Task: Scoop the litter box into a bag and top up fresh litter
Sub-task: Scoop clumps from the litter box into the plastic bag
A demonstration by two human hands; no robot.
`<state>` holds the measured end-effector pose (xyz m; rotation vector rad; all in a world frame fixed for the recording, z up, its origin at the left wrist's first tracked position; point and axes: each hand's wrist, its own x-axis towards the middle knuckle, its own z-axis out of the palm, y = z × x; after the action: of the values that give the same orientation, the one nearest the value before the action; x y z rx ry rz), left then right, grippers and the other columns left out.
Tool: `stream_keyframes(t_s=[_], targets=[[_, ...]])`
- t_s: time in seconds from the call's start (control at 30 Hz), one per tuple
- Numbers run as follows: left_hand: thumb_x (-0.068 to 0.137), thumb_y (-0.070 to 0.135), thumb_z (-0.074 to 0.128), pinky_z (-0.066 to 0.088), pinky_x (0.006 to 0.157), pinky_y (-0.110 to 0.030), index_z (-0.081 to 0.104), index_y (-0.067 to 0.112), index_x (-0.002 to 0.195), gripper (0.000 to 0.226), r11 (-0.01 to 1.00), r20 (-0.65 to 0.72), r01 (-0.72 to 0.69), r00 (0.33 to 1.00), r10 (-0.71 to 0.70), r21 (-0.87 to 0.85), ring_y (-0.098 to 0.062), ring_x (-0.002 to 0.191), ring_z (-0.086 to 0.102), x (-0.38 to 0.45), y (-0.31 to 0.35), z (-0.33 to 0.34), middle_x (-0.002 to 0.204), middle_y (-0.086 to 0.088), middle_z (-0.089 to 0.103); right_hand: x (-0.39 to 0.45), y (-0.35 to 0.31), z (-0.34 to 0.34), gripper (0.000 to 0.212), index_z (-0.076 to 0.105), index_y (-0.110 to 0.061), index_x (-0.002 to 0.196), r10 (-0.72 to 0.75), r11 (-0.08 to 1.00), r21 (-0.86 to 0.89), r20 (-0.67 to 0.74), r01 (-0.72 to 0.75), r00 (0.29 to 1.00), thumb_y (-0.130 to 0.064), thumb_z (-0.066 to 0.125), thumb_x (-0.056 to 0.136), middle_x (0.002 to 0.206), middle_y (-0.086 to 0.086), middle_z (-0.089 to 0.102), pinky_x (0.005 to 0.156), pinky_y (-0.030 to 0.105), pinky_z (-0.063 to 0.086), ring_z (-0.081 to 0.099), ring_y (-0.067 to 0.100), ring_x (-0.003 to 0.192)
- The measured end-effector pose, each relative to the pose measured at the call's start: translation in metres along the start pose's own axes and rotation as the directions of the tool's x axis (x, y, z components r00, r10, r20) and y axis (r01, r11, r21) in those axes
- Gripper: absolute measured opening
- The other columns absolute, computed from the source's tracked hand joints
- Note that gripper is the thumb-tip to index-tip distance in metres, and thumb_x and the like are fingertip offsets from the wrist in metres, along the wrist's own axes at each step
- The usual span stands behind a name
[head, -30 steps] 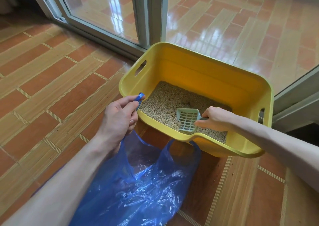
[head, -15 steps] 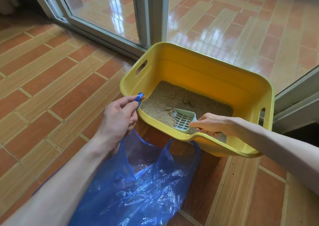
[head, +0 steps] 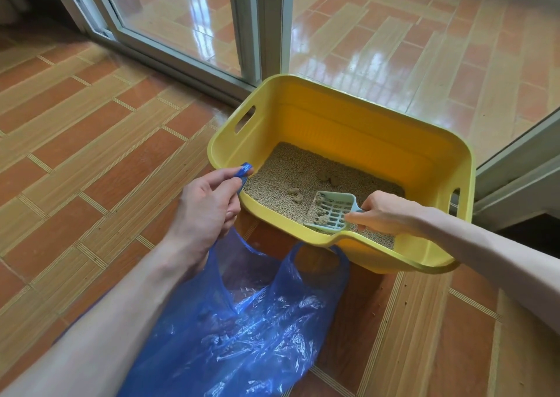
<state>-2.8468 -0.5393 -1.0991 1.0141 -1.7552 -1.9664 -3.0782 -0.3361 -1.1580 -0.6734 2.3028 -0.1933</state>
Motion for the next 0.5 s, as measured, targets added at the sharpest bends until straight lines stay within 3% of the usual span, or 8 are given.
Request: stream_keyframes(t_s=[0.23,0.5], targets=[[0.107,0.013,0.048,0.017,0.037,-0.014,0.070,0.012,0.121,0.027,1.000,0.001,0.007,1.000,-0.007,0.005,-0.008,0.038,0.018,-0.0005,-0.0011,-0.0028,0.048,0.004,0.029,-0.0005,-0.0004,0.0033,0.048,0.071,-0.018,0.064,-0.021,1.000,0.011,-0.039,0.022,0.999,-0.057,0.062,0.091,0.049,-0.008,0.051,0.042,0.022,0.026,0.041,0.011,0.045],[0.106,0.013,0.048,0.017,0.036,-0.013,0.070,0.011,0.121,0.026,1.000,-0.005,0.011,1.000,-0.011,0.001,-0.008,0.036,0.019,0.0007,-0.0024,-0.0031,0.047,0.004,0.029,-0.0003,0.0045,0.0079,0.056,0.063,-0.019,0.063,-0.049,0.984,0.162,-0.120,0.068,0.992,-0.066,0.054,0.092,0.052,-0.006,0.053,0.051,0.028,0.029,0.040,0.012,0.044]])
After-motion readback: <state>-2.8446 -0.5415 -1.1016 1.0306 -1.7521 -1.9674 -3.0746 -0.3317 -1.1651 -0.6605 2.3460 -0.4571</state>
